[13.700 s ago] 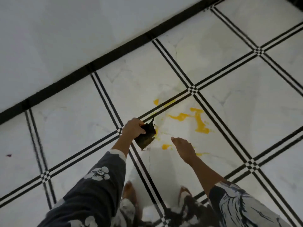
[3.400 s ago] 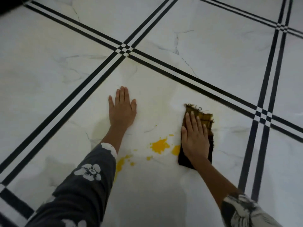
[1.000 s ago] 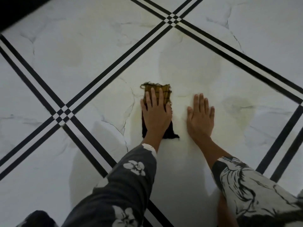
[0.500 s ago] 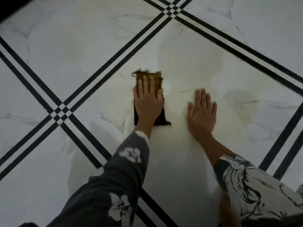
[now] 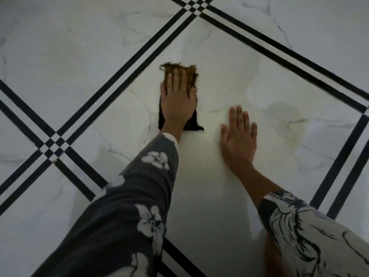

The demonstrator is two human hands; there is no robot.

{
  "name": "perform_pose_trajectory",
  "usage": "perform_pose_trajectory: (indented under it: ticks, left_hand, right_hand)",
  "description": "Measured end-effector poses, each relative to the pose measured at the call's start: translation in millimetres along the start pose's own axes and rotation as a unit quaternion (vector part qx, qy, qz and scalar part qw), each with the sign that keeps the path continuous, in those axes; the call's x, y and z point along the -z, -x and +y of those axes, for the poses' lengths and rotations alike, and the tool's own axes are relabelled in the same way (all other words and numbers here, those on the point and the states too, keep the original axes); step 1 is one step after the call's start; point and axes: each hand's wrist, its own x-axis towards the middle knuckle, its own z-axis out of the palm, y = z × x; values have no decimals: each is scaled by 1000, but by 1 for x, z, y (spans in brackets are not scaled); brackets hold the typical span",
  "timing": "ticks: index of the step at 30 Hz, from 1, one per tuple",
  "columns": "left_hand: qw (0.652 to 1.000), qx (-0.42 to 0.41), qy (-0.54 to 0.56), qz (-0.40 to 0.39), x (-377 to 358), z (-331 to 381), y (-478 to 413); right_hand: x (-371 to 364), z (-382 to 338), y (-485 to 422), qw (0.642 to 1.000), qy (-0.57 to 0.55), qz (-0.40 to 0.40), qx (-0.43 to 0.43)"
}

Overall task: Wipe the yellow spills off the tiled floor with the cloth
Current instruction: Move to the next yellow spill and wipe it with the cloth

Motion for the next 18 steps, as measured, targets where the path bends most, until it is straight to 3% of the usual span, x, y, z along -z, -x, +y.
perform_pose_trajectory:
  ticks: [5, 7, 10, 12, 15, 18]
  left_hand:
    - [981, -190, -14, -25, -4, -19, 53]
    - [990, -138, -19, -8, 3, -44, 52]
    - [999, 34, -32, 11, 11, -54, 16]
    - [997, 70, -24, 7, 11, -30, -16]
    - [1000, -8, -10, -3, -1, 38, -43]
    - [986, -162, -13, -35, -21, 103, -16]
  right_hand:
    - [7, 1, -4, 1000, 4, -9, 11]
    - [14, 4, -9, 1000, 8, -1, 10]
    - [23, 17, -18, 1000, 8, 13, -10]
    - [27, 32, -21, 999, 2, 25, -30]
    - [29, 57, -21, 997, 4, 34, -75]
    - [34, 79, -17, 992, -7, 38, -118]
